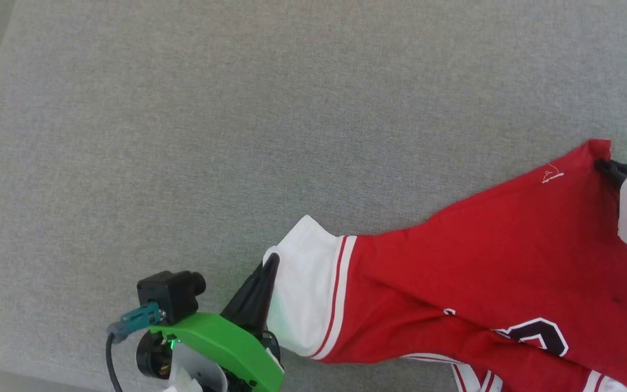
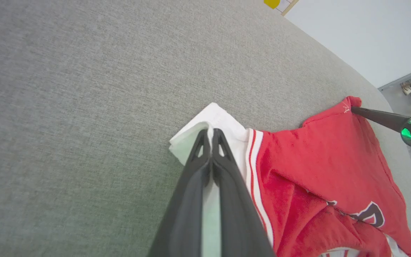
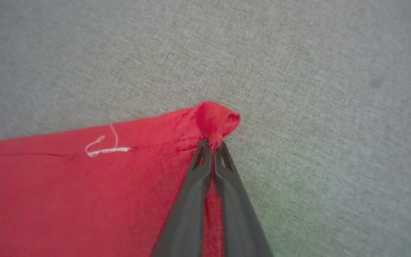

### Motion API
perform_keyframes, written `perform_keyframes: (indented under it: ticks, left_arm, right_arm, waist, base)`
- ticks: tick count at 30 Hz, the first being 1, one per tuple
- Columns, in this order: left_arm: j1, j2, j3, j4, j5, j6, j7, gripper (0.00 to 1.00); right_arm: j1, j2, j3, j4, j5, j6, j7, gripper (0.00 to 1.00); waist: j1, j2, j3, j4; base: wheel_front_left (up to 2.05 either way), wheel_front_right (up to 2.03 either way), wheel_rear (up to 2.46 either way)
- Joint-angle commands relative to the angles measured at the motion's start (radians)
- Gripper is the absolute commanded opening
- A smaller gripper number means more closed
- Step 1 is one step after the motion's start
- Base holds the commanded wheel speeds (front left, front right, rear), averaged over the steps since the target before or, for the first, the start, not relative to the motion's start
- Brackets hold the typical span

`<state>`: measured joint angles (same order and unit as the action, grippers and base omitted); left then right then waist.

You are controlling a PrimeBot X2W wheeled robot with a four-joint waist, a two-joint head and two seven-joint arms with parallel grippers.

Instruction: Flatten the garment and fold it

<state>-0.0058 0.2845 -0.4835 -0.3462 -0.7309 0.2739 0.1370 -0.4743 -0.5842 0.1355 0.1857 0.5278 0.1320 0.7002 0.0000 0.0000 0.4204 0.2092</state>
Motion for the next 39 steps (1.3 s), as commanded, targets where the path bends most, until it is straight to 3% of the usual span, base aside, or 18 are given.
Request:
perform_keyframes:
  ticks: [1,6,10,16,29,39]
  left_arm:
    - [-0.016,0.001,0.008,0.003,-0.011,-0.009,-0.013,0.0]
    - [-0.037,0.015,0.037,0.021,-0.007,-0.004,-0.022,0.0]
    - [-0.103,0.006,0.099,0.041,-0.003,0.032,-0.04,0.0]
    - [-0.335,0.004,0.206,0.106,-0.012,0.061,-0.03,0.0]
    - [-0.826,0.134,0.211,0.285,0.083,0.02,0.117,0.0]
    - [-1.09,0.164,0.151,0.338,0.108,-0.01,0.291,0.0]
  right_arm:
    - [0.009,-0.003,0.005,0.015,0.007,-0.001,-0.011,0.0]
    - [0.014,0.011,-0.027,0.022,0.019,-0.001,-0.087,0.0]
    - [0.009,0.036,-0.081,0.005,0.013,-0.001,-0.159,0.0]
    - [-0.053,0.071,-0.156,-0.073,-0.032,-0.001,-0.204,0.0]
    - [-0.305,0.152,-0.112,-0.14,-0.075,-0.001,-0.156,0.0]
    - [-0.448,0.161,-0.048,-0.155,-0.049,-0.001,-0.086,0.0]
  waist:
    - [0.0,0.0,-0.026,-0.012]
    - [0.0,0.0,-0.089,-0.046]
    - [0.0,0.0,-0.156,-0.08]
    - [0.0,0.0,-0.259,-0.152]
    - [0.0,0.0,-0.391,-0.259]
    - [0.0,0.0,-0.386,-0.289]
  base:
    - [0.0,0.0,0.0]
    - [0.0,0.0,0.0]
    - [0.0,0.0,0.0]
    - [0.0,0.0,0.0]
    - [0.0,0.0,0.0]
    - [0.0,0.0,0.0]
